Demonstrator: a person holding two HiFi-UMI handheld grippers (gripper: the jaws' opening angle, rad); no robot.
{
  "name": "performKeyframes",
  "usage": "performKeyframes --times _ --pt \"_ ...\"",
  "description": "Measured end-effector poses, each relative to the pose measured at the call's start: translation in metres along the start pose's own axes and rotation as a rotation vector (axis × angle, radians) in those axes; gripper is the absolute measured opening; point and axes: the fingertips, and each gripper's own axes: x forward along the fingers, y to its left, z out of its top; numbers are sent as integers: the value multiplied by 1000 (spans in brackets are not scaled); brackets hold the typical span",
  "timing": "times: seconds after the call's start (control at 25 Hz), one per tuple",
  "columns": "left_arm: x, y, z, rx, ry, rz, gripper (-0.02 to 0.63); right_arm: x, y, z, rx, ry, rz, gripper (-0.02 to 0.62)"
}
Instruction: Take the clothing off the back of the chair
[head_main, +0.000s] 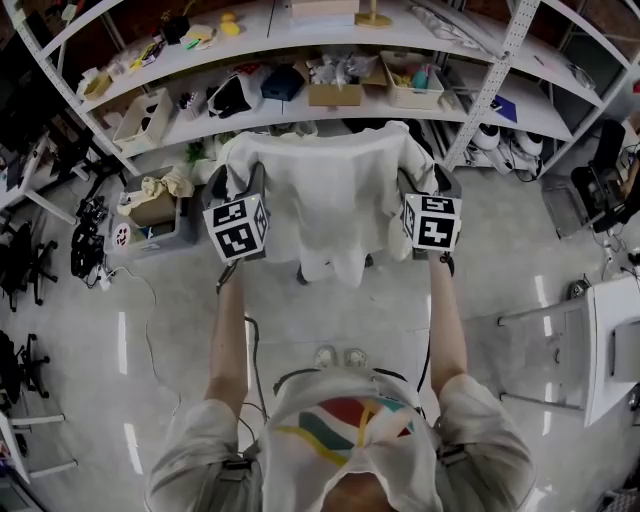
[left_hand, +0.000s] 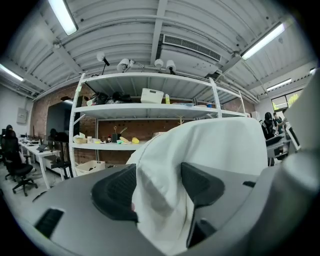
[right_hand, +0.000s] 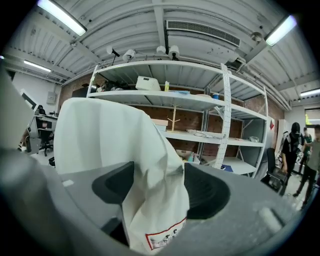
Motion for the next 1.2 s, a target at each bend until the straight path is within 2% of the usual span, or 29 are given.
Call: performKeyframes --times 0.2,0.32,0.44,0.68,0.76,0.84,0.96,1.04,1.2 --pt "13 -8 -2 -43 3 -32 270 14 0 0 4 13 14 302" --pt "18 -10 -6 -83 17 -77 270 17 1 -3 18 26 22 290" --pt "22 -5 -9 -114 31 -112 270 22 8 -5 29 38 38 220" --pt "26 -4 -8 -141 52 -121 263 24 7 -4 47 28 50 100" --pt "24 -11 -9 -127 50 -117 235 18 1 -7 31 24 31 61" --pt "22 -18 -9 -91 52 -113 174 16 -1 -8 6 21 16 37" --pt "23 -28 -7 42 58 -79 50 15 0 -7 -15 15 4 20" --pt "24 -30 -8 112 59 -51 27 16 2 -8 -16 15 3 17" --pt "23 -23 -10 77 56 -50 23 17 9 -4 -27 6 18 15"
